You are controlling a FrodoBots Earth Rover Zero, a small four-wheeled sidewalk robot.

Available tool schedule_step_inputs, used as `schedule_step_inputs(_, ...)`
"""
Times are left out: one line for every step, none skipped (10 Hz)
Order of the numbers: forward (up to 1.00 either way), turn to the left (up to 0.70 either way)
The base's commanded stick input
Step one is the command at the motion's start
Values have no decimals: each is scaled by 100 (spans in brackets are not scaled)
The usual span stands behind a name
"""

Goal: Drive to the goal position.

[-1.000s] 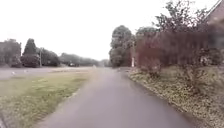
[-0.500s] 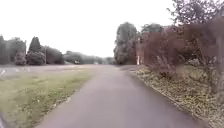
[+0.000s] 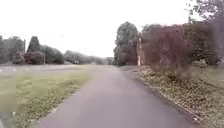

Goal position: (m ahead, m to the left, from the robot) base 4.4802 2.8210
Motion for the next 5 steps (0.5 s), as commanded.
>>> schedule_step_inputs(100, 0)
schedule_step_inputs(100, 0)
schedule_step_inputs(100, 0)
schedule_step_inputs(100, 0)
schedule_step_inputs(100, 0)
